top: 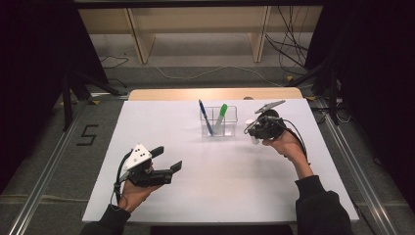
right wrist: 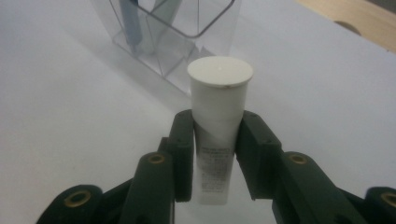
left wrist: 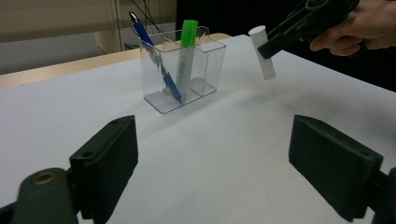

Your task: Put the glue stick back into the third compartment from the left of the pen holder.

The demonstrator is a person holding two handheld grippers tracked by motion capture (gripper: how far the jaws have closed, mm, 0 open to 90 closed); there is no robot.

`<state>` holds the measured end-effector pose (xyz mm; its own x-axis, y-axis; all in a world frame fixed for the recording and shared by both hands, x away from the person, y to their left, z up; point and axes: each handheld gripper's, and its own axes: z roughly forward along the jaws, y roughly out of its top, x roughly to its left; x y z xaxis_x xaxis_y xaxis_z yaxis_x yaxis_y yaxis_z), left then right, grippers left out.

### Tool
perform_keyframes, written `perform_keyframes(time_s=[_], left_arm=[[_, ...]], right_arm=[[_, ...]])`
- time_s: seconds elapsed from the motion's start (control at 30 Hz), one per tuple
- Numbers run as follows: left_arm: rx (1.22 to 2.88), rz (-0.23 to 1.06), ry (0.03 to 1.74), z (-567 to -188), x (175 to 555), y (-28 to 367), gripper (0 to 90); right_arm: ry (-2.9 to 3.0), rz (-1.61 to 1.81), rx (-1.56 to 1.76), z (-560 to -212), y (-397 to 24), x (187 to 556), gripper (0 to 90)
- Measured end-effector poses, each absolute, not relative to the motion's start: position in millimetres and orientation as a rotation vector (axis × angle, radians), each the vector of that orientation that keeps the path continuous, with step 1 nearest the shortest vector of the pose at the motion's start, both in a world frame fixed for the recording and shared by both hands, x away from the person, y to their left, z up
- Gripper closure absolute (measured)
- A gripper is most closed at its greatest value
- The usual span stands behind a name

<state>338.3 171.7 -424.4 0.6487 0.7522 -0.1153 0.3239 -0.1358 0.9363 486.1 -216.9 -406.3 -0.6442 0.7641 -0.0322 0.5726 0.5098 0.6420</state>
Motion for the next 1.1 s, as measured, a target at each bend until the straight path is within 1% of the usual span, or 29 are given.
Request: perform_keyframes(time_s=[0.3,0.57,1.1], left_arm=[[1.727,0.469,0.881,-424.8,338.4,172.2,15.4],[1.726,0.472,0.885,-425.2,338.6,172.3,15.4],[1.718,0.474,0.888,-424.8,338.5,173.2,15.4]], right_arm=[[2.341,1.038,1.135,-391.6,-220.7,483.5,68.7],[2.274,1.122,1.152,-382.5,-222.2,484.5,68.7],[2.185,1.253,1.153,-368.3,-201.7,497.1,68.7]])
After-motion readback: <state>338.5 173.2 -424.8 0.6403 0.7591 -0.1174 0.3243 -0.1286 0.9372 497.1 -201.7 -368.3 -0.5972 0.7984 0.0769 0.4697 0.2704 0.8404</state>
